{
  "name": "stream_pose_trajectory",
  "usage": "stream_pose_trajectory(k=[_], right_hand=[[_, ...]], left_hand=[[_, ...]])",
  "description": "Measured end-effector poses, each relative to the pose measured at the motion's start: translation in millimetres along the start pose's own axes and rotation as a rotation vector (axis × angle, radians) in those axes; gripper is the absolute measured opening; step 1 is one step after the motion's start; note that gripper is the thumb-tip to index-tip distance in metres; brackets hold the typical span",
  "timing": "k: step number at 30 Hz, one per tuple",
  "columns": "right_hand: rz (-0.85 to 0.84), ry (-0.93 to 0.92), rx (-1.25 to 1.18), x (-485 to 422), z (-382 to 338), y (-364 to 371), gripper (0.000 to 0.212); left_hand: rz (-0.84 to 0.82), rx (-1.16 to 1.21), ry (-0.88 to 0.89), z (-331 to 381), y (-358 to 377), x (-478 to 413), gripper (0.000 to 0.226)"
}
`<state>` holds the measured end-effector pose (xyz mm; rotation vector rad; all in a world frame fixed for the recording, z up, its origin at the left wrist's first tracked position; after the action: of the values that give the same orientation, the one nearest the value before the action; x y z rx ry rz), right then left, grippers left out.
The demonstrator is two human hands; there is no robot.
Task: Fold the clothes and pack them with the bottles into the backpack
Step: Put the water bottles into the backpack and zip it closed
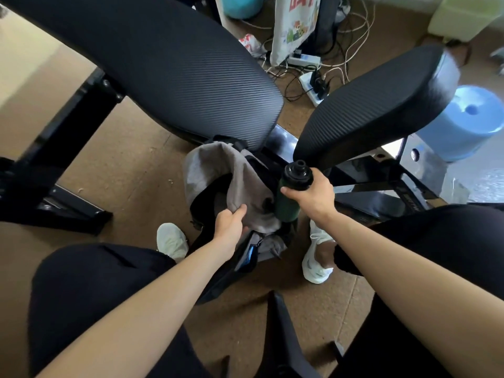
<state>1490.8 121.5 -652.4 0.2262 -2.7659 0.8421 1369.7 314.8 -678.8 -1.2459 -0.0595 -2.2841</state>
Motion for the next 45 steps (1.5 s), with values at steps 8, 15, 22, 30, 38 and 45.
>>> stream_pose_trajectory(k=[8,15,22,30,38,45], right_hand=[[-0.071,-0.036,0.026,12.4,-0.1,24.4,0.073],[-0.201,-0.117,0.071,-4.2,3.2,16.4,0.076],[-0.368,-0.138,-0.110,-13.9,12.4,21.7,0.067],[-0.132,0.465,-0.266,-42.6,108.8,21.6,0.022],[-0.282,0.329,0.027,-38.8,141.9,90.1,0.030],[-0.313,0.102,0.324,-45.5,128.6,113.5,0.023]], left_hand=[[0.245,-0.104,0.352,-11.1,12.9,45.1,0.068],[0.077,-0.775,1.130,43.9,34.4,49.1,0.109],[-0.340,-1.159,0.906,90.7,68.8,7.7,0.120],[-0.193,-1.184,1.031,104.6,52.2,-5.3,0.075],[-0.147,-1.304,0.960,108.0,36.3,-8.0,0.076],[-0.113,-1.248,0.926,110.1,30.7,-19.1,0.074]])
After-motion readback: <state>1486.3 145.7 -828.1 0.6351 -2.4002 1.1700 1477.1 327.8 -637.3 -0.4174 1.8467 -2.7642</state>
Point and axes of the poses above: each hand's wrist, its own x-axis away from the middle knuckle, its own y-axis out of the palm, z = x × y, the point moved 4 cm from there along -x, towards the middle knuckle, and after that the axes turned 5 degrees about -y, right-handed, at the moved point
